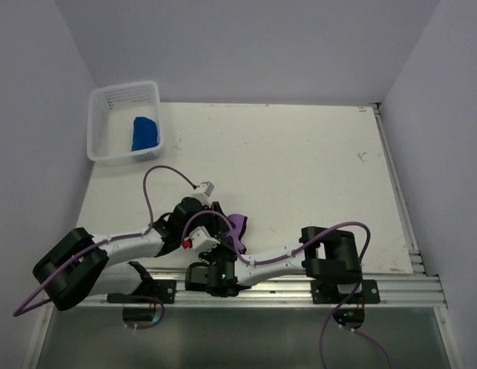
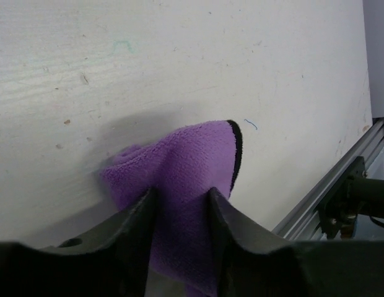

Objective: Roll the towels
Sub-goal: Place the rolled towel into the container

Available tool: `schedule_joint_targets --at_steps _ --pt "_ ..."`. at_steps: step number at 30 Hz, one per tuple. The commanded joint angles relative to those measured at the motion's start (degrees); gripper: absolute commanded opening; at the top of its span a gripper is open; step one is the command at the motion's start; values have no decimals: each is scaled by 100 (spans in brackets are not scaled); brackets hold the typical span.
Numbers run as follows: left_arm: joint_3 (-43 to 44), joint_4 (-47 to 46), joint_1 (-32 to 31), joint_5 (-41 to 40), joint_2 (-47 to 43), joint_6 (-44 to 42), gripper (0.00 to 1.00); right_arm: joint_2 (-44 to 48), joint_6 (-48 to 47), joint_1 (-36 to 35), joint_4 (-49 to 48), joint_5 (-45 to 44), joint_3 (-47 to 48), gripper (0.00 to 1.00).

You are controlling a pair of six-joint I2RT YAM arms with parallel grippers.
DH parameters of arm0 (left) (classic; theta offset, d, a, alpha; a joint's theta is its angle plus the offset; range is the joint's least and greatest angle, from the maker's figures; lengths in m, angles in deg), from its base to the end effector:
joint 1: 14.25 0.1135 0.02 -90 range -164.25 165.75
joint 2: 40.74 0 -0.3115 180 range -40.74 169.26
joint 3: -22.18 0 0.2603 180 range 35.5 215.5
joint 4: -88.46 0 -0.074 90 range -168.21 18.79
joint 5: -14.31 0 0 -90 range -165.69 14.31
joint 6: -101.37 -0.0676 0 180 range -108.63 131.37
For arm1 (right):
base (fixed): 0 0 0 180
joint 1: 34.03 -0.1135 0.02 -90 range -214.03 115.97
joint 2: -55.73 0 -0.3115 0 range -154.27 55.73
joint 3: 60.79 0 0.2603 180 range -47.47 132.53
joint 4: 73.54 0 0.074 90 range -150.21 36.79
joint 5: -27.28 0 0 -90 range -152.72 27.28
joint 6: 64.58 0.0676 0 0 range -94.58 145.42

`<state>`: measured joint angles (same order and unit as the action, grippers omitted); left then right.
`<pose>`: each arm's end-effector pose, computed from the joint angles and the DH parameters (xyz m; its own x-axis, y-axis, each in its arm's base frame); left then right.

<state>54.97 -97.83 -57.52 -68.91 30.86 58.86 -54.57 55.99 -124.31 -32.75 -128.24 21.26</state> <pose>0.1718 -0.1727 0.1701 -0.8197 -0.2337 -0.5230 0.2203 0.7141 -0.6645 0.0596 0.3942 0.1872 -0.2076 -0.6395 -0.7402 -0.3605 0.7535 -0.5498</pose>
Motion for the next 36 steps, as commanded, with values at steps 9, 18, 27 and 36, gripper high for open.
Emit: schedule_joint_targets --at_steps 9,18,27,36 --pt "-188 336 -33 -178 -287 -239 0 44 898 -77 383 -497 158 16" --pt "136 845 -24 -555 -137 -793 0 694 986 -60 -222 -164 -377 47" --pt "330 1135 117 -687 -119 -1144 0 1458 1136 -69 -1480 373 -1431 54" --pt "514 1434 117 -1074 -269 -1469 0 2853 1057 -95 -2631 935 -2511 55"
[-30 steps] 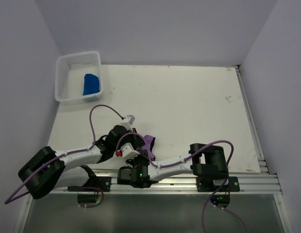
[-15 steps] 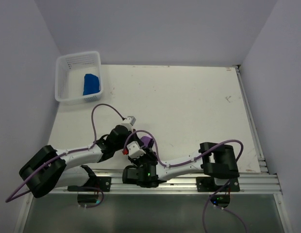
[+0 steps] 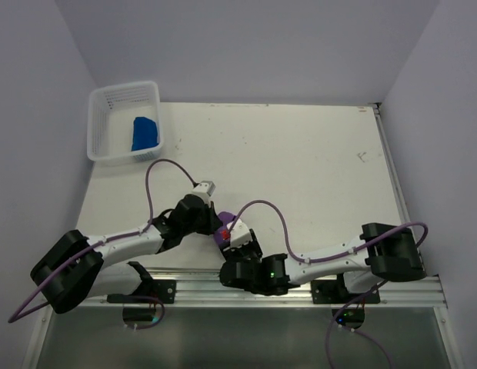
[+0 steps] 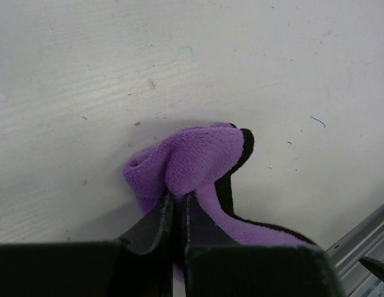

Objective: Roll the towels
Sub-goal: Place the rolled towel into the container

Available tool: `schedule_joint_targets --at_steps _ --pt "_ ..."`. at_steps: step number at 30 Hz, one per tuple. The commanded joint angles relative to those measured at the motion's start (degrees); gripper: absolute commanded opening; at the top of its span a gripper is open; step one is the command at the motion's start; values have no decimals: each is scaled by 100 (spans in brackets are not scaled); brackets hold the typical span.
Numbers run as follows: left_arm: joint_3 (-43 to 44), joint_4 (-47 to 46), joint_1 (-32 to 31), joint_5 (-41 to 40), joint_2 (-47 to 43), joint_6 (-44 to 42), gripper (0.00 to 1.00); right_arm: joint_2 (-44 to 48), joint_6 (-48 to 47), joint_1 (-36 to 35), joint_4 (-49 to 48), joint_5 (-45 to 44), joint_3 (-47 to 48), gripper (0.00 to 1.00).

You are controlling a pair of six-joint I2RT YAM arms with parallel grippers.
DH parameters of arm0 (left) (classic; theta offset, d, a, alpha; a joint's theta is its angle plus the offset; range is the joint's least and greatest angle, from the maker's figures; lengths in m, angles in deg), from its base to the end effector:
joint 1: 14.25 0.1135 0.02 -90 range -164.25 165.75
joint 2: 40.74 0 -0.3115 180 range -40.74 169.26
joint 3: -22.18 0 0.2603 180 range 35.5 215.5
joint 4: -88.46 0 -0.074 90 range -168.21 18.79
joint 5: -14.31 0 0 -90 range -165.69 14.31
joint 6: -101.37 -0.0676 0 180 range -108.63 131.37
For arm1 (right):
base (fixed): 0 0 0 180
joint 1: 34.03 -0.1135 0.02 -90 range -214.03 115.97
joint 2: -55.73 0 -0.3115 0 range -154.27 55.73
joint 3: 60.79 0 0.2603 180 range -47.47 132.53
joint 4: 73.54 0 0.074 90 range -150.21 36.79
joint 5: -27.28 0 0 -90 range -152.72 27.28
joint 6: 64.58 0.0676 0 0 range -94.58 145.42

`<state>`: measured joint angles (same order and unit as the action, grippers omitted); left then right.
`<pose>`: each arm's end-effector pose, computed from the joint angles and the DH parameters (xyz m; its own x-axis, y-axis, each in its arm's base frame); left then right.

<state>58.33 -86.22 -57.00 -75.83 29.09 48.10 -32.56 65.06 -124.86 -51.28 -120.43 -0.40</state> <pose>0.1758 -0.1623 0.1724 -0.7755 -0.0976 -0.6238 0.2665 0.8450 -0.4635 0.0526 0.3121 0.2185 -0.3372 -0.2507 -0.9074 -0.4245 0.9008 -0.0911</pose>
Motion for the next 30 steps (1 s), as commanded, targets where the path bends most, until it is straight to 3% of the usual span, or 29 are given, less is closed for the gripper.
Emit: schedule_joint_targets --at_steps 1,6,18,22,26,30 --pt "213 343 64 -477 -100 -447 0 821 80 -32 -857 225 -443 55" --pt "336 607 64 -829 -206 -746 0 1533 -79 -49 -1402 576 -848 58" --pt "714 1082 143 -1286 -531 -843 0 1876 316 -32 -1121 322 -1094 59" --pt "1458 1644 205 -1672 -487 -948 0 2237 325 91 -1069 304 -1252 60" --pt "1962 1961 257 -2200 -557 -1527 0 2536 325 399 -1025 629 -1446 60" --pt "2252 1970 713 -2008 -751 -2194 0 2852 124 574 -972 735 -1569 60"
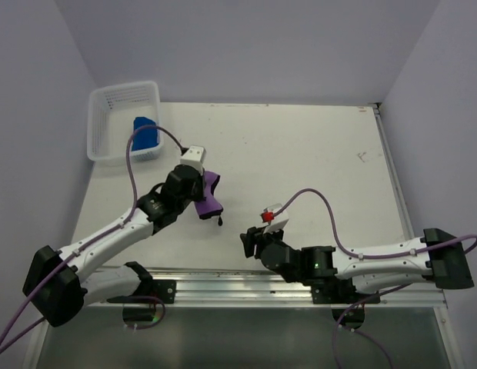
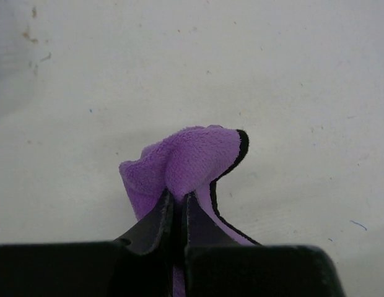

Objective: Roll the towels
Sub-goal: Place the rolled towel into the container

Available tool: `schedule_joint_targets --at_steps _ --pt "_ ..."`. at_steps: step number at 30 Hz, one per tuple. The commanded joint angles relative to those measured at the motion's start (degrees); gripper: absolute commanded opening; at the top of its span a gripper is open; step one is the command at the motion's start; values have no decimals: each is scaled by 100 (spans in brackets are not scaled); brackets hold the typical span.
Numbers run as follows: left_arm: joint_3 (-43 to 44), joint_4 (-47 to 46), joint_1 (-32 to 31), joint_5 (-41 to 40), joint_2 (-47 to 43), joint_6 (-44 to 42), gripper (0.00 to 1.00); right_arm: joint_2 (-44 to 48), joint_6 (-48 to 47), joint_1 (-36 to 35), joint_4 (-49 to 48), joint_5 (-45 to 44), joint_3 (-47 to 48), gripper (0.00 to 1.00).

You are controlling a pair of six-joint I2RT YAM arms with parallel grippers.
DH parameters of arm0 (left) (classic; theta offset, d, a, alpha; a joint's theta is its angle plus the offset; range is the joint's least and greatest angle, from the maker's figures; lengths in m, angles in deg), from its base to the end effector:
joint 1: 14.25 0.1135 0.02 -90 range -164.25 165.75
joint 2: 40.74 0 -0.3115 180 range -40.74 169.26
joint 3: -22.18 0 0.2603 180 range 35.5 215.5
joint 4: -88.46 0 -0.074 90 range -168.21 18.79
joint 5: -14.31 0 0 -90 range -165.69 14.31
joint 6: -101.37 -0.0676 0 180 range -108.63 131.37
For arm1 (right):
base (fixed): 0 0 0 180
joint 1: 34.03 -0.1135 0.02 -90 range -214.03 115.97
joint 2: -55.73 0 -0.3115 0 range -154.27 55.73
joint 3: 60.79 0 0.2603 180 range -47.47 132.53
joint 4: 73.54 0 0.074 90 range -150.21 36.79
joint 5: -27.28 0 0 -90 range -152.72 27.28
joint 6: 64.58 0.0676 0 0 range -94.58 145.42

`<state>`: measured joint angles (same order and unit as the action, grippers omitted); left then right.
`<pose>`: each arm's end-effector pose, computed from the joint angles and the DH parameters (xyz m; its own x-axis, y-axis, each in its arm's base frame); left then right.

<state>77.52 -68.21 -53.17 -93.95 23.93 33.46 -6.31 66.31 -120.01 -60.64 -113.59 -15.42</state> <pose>0.2155 -0.1468 0.2783 -0.5362 -0.0260 -0.8437 0.2047 0.9657 -0.1599 0.0681 0.2205 0.2564 -0.4073 0.0974 -0.9081 -0.4175 0.8645 0.2800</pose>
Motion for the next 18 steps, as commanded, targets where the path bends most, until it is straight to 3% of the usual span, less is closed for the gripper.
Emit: schedule_joint_targets --at_steps 1,8,11,15,18 --pt "394 108 637 5 -261 -836 0 375 -54 151 -19 129 -85 60" --pt "1079 -208 1965 279 352 -2154 0 1140 -256 827 164 648 -436 60" --pt "1782 -104 2677 586 941 -2391 0 1317 -318 942 271 762 -516 61" --pt "2117 -892 3564 762 1329 -2551 0 1502 -362 1266 420 1105 -516 61" --pt "2861 -903 4135 1052 1776 -2691 0 1555 -371 1582 499 1499 -507 61"
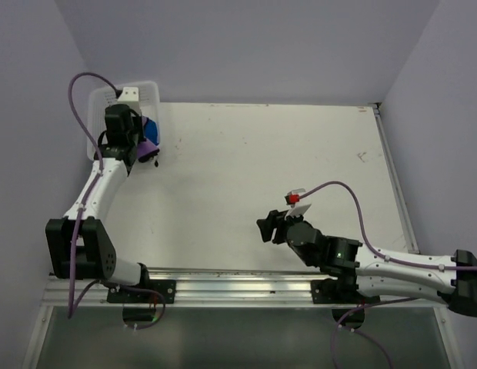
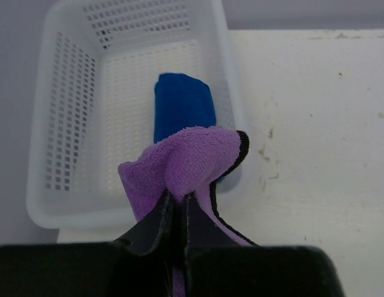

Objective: Roll the towels
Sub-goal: Place the rolled towel into the container

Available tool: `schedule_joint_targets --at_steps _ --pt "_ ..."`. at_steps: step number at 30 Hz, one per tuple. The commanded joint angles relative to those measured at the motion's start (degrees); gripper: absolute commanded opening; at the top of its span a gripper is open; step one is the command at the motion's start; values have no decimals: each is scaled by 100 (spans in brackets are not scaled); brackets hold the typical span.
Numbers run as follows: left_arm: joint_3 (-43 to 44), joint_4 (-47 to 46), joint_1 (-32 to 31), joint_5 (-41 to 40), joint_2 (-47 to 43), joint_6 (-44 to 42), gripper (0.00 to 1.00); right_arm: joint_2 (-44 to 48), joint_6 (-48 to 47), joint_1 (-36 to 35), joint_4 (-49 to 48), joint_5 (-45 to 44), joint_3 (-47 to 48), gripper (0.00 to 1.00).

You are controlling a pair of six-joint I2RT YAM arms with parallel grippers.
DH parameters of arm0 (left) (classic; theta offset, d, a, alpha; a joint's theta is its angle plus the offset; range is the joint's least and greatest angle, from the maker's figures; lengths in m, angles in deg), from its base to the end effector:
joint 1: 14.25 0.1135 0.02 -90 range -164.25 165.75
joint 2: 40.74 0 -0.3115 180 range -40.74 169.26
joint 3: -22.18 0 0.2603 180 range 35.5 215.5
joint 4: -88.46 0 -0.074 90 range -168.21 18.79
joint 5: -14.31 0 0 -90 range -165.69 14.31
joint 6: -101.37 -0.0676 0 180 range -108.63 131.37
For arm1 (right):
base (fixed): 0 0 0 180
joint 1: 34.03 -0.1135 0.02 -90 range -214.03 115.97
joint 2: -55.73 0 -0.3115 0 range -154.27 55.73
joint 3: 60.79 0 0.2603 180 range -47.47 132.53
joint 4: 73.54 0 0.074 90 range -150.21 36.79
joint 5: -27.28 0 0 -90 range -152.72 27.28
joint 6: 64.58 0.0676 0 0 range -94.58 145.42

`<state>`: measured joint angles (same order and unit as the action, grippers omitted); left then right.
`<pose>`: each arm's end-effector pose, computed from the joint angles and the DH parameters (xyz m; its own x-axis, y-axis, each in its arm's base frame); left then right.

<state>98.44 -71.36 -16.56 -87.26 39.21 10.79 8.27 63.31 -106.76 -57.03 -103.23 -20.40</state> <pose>0.3539 -0.0007 0.3467 -0.4058 0.0263 -0.9136 -0.1397 0.9861 0.0904 0.0962 0.1614 0.2608 -0.4311 0.1863 -0.8829 -0.3605 0.8614 0.3578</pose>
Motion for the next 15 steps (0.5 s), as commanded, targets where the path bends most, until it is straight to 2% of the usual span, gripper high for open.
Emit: schedule_joint_targets --at_steps 1,9,12,15 --pt "929 -589 598 506 537 -495 0 88 -80 338 148 561 -9 61" --pt "2510 -1072 1513 402 1998 -1383 0 -167 -159 1313 -10 1668 -88 62" --pt "2907 -1151 1593 472 2473 -1830 0 -325 -203 1726 -159 2090 -132 62" --pt "2944 -1353 1593 936 2911 -2069 0 -562 -203 2200 -291 2530 -184 62"
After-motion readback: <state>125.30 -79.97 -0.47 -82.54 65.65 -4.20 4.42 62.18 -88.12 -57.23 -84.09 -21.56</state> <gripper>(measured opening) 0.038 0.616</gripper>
